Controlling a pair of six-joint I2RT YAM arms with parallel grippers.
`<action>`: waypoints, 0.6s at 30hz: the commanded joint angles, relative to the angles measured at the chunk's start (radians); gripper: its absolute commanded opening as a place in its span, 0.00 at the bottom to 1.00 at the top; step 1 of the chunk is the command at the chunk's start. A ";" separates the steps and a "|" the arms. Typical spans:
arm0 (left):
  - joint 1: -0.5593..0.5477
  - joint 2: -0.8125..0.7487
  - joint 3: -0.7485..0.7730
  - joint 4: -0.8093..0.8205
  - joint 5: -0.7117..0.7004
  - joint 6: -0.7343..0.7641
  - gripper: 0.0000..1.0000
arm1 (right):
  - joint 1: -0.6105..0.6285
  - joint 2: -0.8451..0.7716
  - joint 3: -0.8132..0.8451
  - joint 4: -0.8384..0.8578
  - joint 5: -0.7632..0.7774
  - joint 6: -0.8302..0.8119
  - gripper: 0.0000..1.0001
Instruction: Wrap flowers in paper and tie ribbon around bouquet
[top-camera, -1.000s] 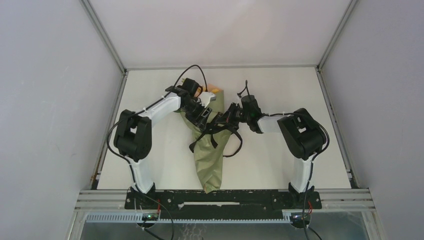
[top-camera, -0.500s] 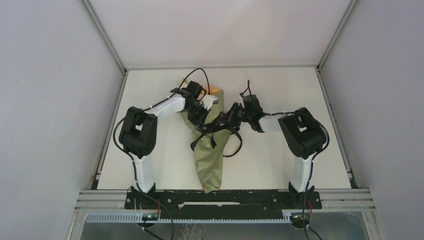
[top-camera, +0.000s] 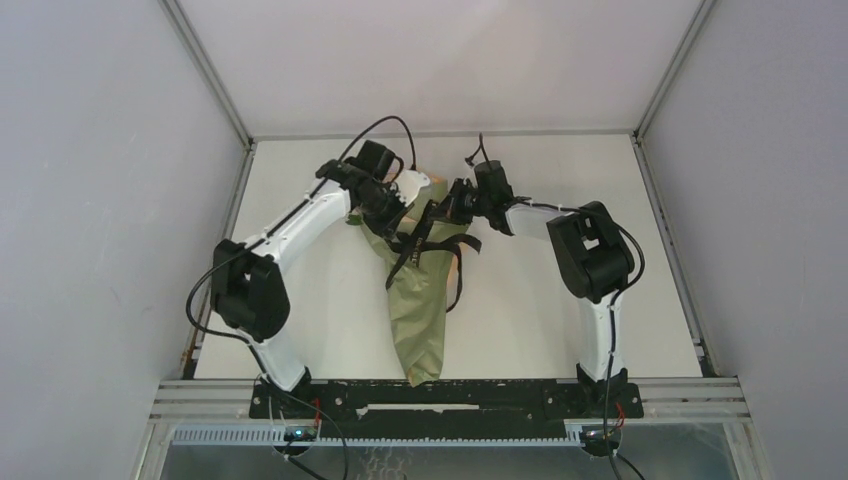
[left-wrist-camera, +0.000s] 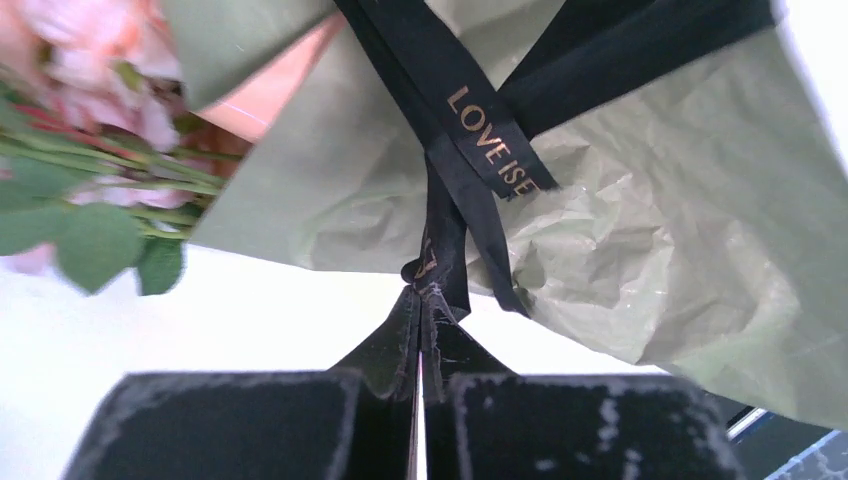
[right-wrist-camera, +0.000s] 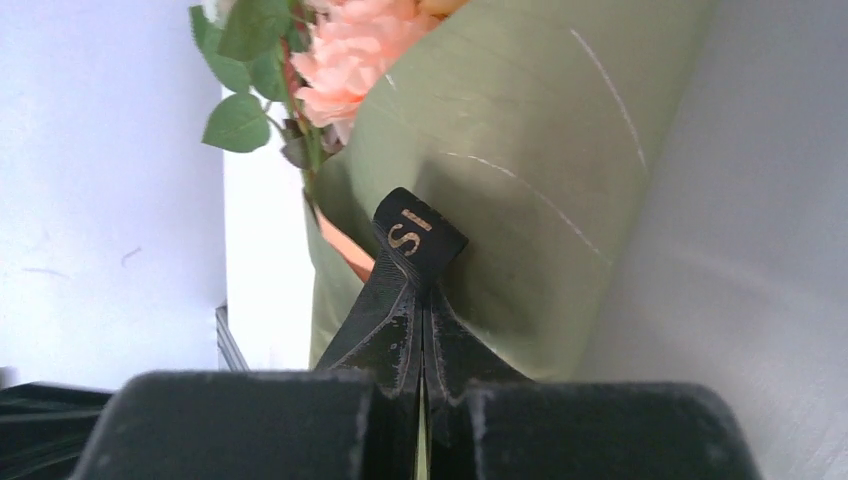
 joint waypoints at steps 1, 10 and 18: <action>-0.007 -0.059 0.220 -0.159 0.004 0.068 0.00 | -0.001 0.048 0.034 -0.069 -0.021 -0.104 0.00; -0.009 -0.036 0.482 -0.084 -0.226 0.081 0.00 | 0.026 -0.002 -0.015 -0.171 -0.152 -0.293 0.00; -0.091 -0.035 0.393 0.160 -0.521 0.270 0.00 | 0.053 -0.003 -0.019 -0.174 -0.227 -0.340 0.00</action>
